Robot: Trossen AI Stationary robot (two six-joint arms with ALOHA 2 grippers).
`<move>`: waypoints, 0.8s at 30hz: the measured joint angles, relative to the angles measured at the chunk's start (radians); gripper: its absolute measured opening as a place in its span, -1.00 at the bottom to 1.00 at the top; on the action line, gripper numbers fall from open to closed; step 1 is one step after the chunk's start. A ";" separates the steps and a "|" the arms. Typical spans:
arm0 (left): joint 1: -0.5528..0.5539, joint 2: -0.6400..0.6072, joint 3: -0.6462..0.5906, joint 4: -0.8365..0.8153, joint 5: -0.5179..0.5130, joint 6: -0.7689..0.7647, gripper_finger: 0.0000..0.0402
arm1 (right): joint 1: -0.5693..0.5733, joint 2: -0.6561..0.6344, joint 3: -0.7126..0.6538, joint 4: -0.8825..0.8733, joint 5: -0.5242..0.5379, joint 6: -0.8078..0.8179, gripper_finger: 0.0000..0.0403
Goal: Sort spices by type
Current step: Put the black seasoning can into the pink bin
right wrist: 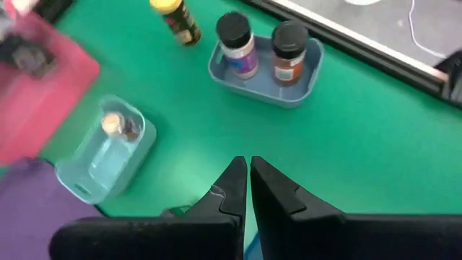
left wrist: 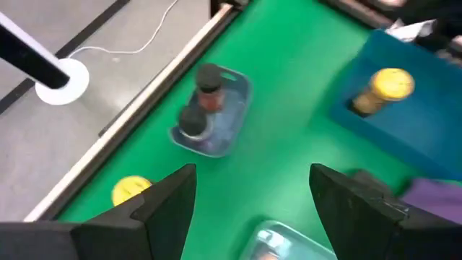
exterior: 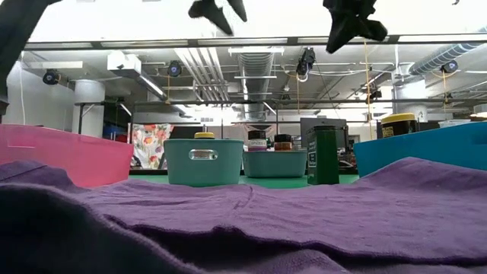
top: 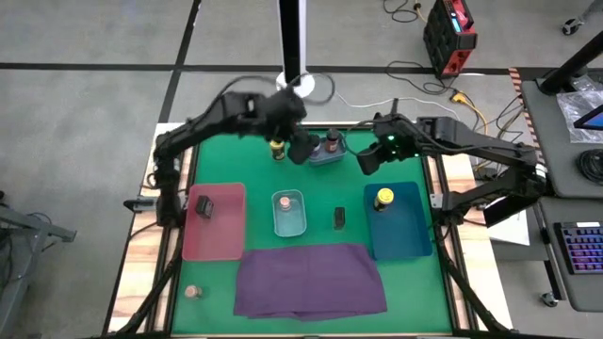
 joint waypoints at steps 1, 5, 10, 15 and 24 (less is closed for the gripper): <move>-0.037 -0.013 -0.001 -0.010 -0.024 -0.032 0.26 | 0.001 0.015 0.000 0.005 -0.002 -0.014 -0.94; -0.201 -0.041 -0.005 -0.085 -0.130 -0.151 0.26 | 0.019 0.071 0.000 0.013 -0.022 -0.052 -0.94; -0.361 -0.042 -0.006 -0.216 -0.231 -0.326 0.26 | 0.034 0.113 0.000 0.006 -0.213 -0.030 -0.94; -0.423 -0.049 -0.015 -0.207 -0.190 -0.265 0.25 | 0.077 0.131 0.000 -0.026 -0.344 -0.030 -0.94; -0.439 -0.146 -0.018 -0.207 -0.221 0.023 0.16 | 0.180 0.154 0.000 -0.045 -0.338 0.234 -0.94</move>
